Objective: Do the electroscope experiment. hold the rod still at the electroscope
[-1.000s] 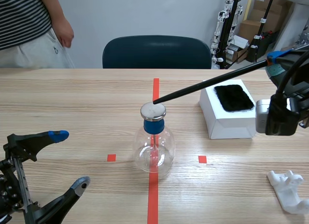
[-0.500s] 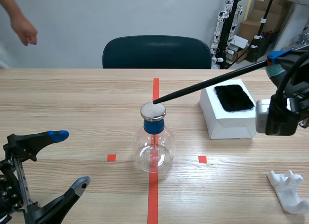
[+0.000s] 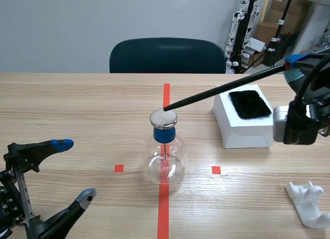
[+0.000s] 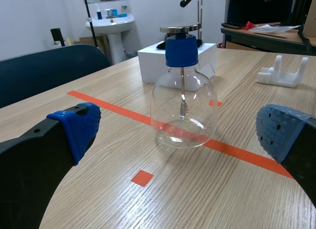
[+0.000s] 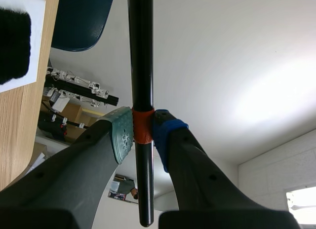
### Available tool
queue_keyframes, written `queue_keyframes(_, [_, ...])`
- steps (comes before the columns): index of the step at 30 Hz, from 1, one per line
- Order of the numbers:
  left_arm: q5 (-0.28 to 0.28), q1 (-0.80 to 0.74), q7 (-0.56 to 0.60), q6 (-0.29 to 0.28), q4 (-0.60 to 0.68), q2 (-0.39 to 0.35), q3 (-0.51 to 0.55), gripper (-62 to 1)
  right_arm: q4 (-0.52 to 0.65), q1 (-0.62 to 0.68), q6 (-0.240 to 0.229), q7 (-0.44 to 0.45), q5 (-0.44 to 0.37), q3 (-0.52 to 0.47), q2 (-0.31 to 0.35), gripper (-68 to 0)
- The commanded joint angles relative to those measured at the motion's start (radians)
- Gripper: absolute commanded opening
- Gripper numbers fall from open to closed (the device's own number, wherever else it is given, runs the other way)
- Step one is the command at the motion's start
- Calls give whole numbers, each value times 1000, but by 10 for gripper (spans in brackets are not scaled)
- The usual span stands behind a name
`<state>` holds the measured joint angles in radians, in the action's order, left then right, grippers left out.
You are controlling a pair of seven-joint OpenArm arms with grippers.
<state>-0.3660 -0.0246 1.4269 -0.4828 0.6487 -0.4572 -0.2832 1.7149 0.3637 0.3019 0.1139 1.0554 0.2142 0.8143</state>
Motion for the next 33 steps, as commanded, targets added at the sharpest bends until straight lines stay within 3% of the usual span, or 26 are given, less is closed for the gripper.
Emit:
queue_keyframes(1, [14, 5, 21, -2, 17, -11, 3, 14, 19, -17, 20, -6, -7, -11, 6, -669])
queue_keyframes(7, [14, 5, 21, -2, 17, -11, 3, 14, 38, 10, 24, 17, -56, -58, 8, -669])
queue_keyframes(17, [14, 5, 21, -2, 17, -11, 3, 14, 151, 206, 35, 90, -204, -267, 5, -669])
queue_keyframes(21, [14, 5, 21, -2, 17, -11, 3, 14, 210, 339, 101, 105, -233, -341, -24, -669])
queue_keyframes(30, [14, 5, 21, -2, 17, -11, 3, 14, 321, 669, 303, 153, -206, -414, -179, -669])
queue_keyframes(33, [13, 5, 21, -2, 17, -11, 3, 14, 332, 766, 372, 212, -207, -441, -249, -669])
